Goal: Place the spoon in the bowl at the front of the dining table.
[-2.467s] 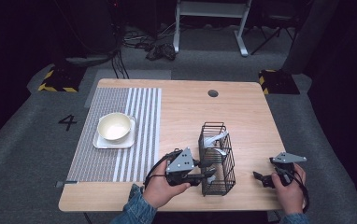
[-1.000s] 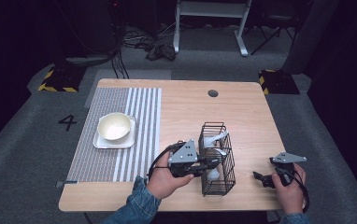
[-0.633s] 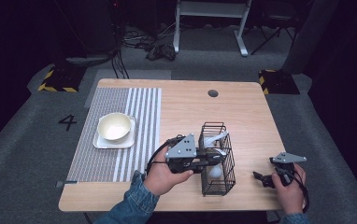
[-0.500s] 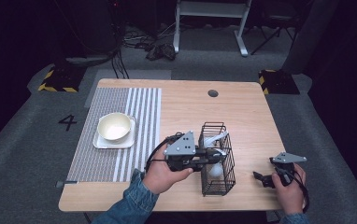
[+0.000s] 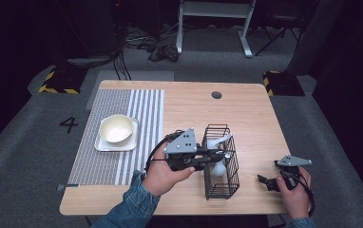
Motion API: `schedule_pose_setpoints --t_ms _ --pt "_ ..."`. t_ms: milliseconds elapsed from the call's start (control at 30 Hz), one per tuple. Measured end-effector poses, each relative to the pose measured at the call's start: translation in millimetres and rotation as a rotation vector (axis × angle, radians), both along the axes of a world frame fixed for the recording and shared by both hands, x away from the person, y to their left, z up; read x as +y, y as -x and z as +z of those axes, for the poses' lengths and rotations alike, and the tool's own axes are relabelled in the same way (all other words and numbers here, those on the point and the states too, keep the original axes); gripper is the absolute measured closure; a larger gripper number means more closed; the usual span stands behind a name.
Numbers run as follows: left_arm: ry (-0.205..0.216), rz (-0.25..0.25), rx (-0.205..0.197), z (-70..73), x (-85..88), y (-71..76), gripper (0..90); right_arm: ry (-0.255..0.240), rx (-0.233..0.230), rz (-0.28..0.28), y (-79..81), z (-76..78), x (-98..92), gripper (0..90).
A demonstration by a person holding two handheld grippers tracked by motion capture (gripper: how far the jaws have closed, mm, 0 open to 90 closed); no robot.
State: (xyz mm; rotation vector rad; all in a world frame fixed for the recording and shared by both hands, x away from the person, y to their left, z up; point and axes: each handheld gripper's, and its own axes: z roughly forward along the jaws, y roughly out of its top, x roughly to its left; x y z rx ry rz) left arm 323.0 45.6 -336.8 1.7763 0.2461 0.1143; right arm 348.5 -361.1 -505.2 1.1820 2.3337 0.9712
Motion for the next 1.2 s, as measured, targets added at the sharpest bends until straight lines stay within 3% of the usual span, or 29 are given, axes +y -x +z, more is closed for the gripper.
schedule_pose_setpoints --t_ms 333,767,967,1200 --pt "0.028 0.149 -0.013 6.3 32.9 6.5 85.1 0.002 -0.002 -0.005 2.2 -0.1 -0.6 0.1" --pt "-0.009 0.482 -0.043 8.9 86.8 13.7 85.1 0.001 -0.001 -0.009 3.0 0.0 -0.5 0.1" --pt "-0.027 0.597 -0.058 10.2 107.9 12.1 85.1 0.001 -0.001 -0.009 2.9 0.0 -0.5 0.1" --pt "-0.02 0.704 -0.054 9.7 128.5 7.5 85.1 0.001 -0.001 -0.009 3.0 0.0 -0.5 0.1"
